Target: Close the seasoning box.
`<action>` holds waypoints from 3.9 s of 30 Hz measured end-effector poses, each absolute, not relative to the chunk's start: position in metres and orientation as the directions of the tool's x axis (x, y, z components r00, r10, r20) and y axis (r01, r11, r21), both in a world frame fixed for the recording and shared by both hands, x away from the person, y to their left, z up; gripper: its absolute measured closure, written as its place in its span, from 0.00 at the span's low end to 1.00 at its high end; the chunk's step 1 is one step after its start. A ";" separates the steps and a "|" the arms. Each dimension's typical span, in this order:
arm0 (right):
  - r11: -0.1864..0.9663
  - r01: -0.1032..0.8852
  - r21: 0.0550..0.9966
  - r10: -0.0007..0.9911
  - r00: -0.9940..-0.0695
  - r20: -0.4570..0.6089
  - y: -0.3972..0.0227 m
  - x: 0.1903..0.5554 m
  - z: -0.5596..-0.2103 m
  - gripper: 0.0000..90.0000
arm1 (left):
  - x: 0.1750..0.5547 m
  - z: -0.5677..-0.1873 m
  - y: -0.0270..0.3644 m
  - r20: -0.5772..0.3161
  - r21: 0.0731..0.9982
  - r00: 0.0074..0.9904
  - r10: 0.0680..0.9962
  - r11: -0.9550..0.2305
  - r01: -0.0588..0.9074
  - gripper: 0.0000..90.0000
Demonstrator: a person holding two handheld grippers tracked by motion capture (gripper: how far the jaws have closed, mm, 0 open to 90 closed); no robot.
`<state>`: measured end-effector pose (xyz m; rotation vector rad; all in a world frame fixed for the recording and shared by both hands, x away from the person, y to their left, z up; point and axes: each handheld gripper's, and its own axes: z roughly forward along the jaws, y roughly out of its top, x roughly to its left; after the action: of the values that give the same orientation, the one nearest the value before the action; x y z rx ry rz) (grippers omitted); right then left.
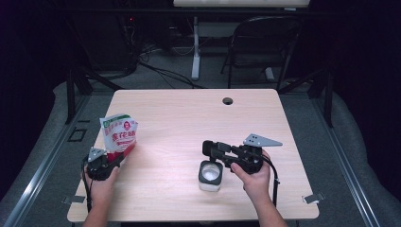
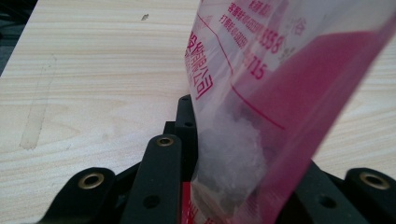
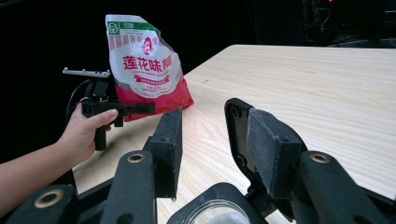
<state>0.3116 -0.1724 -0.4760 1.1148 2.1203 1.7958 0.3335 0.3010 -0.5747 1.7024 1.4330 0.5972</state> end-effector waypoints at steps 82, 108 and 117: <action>0.016 0.465 0.885 0.704 -0.634 0.320 -0.188 0.323 -0.486 0.57 | 0.283 -0.551 0.194 0.018 0.843 0.550 0.835 -0.308 0.440 0.38; 0.051 0.457 0.888 0.704 -0.647 0.293 -0.186 0.323 -0.485 0.76 | 0.279 -0.551 0.187 0.019 0.842 0.575 0.818 -0.324 0.432 0.39; 0.092 0.433 0.897 0.715 -0.655 0.244 -0.186 0.322 -0.484 0.84 | 0.279 -0.551 0.185 0.021 0.839 0.581 0.814 -0.330 0.433 0.39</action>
<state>0.3223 -0.1865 -0.4837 1.1471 2.1151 1.5882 0.2790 0.1854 -0.5512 1.9634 0.9965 0.5678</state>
